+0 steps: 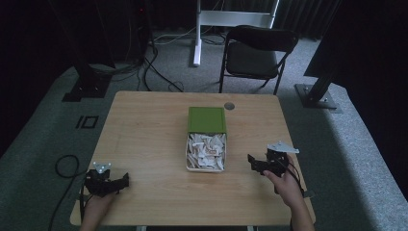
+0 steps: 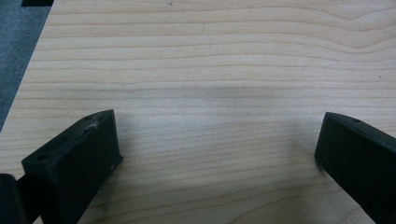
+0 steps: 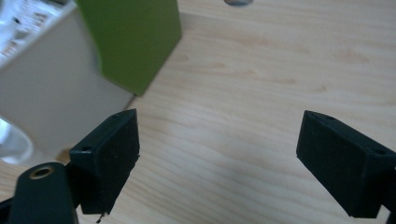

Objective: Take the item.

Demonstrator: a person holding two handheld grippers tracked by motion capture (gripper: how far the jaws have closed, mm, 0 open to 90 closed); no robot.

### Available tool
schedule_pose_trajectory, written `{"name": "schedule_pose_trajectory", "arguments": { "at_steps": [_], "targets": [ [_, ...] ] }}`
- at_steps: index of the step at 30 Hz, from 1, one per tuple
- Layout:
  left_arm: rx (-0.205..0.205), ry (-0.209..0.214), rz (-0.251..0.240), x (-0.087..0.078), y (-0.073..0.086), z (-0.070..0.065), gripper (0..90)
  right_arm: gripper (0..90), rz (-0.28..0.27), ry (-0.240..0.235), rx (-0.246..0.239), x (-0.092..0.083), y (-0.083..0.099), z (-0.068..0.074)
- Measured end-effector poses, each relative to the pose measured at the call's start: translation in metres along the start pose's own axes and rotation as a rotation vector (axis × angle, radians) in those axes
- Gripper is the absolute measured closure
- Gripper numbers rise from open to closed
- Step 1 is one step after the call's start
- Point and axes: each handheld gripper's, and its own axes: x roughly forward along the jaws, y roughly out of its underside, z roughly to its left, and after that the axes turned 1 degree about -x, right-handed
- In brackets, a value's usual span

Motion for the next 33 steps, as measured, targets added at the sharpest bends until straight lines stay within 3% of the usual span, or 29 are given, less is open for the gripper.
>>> {"name": "schedule_pose_trajectory", "arguments": {
  "at_steps": [9,18,33],
  "targets": [
    [-0.001,0.0,-0.001,0.0,0.0,0.0,0.7,13.3,-0.078,-0.064,-0.024,-0.003,-0.035,0.026],
    [-0.001,0.0,-0.001,0.0,0.0,0.0,0.7,13.4,-0.117,-0.13,-0.069,0.002,-0.065,0.061],
    [-0.001,0.0,-0.001,0.0,0.0,0.0,0.7,14.6,-0.107,-0.214,-0.119,0.028,-0.072,0.115]
  ]
}}
